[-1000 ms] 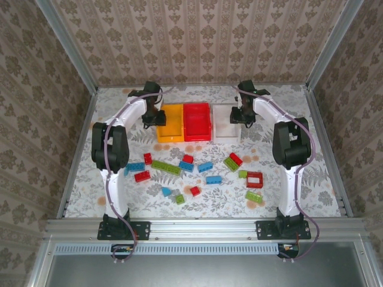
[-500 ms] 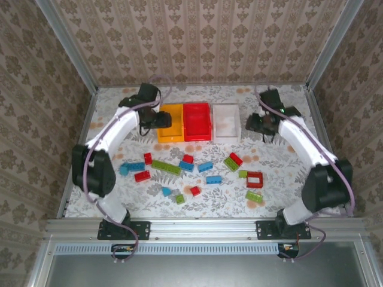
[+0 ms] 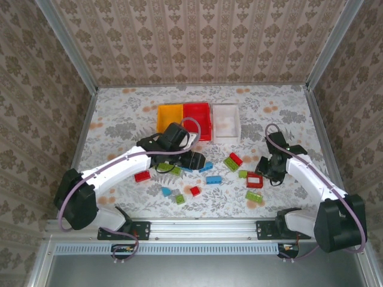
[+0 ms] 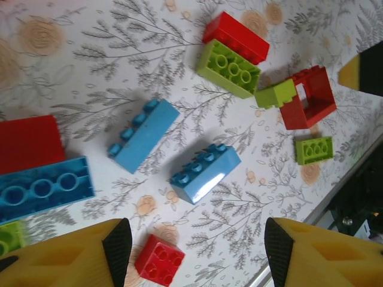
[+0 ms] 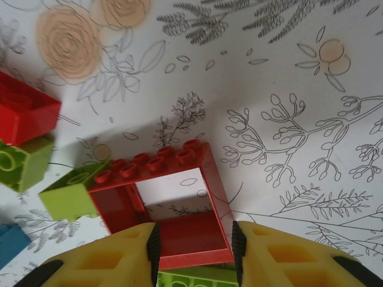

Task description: Sort the legos into containers by color

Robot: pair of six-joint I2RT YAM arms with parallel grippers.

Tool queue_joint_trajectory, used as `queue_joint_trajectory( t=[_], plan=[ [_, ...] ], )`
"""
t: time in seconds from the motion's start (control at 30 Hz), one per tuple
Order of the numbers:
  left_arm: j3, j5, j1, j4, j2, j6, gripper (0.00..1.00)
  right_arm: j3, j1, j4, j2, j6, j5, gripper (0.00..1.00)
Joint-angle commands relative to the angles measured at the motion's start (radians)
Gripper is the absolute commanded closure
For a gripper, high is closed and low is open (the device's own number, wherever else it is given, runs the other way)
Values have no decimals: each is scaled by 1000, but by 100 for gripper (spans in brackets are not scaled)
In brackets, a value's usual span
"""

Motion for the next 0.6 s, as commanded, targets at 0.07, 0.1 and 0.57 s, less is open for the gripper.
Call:
queue_joint_trajectory(
  t=[0.07,0.1,0.57],
  plan=[
    [19,6,-24,67,38,-35,38,-32,2,26,63,-1,-2,65],
    [25,5,-29,72,45,-37,38,-33,2,33,75,1,-2,67],
    [86,-49,-49,67,42,-41,40,24,26,15,62,-30,96,100]
  ],
)
